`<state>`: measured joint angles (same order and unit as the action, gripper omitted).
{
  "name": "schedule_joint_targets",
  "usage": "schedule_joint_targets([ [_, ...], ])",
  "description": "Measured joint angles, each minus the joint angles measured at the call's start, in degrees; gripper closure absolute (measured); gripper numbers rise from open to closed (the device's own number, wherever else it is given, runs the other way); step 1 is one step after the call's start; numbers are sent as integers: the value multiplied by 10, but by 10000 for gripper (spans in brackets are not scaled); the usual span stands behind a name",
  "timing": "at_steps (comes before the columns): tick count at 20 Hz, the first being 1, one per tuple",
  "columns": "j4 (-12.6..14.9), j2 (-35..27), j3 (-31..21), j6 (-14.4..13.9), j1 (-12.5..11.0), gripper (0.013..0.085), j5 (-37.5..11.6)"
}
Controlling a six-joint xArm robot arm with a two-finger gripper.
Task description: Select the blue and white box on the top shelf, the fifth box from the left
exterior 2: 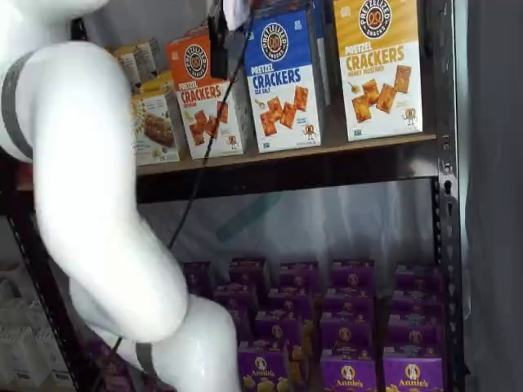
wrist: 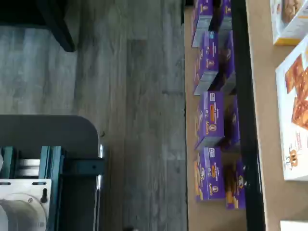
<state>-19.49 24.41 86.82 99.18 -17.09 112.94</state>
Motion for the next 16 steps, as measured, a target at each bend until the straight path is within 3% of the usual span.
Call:
schedule_joint_targets([
  [2, 27, 20, -27, -3, 18, 130, -35],
  [5, 35, 33, -50, -6, 26, 130, -52],
  [11, 19, 41, -65, -8, 23, 130, -65],
  [16, 1, 26, -35, -6, 10, 130, -55],
])
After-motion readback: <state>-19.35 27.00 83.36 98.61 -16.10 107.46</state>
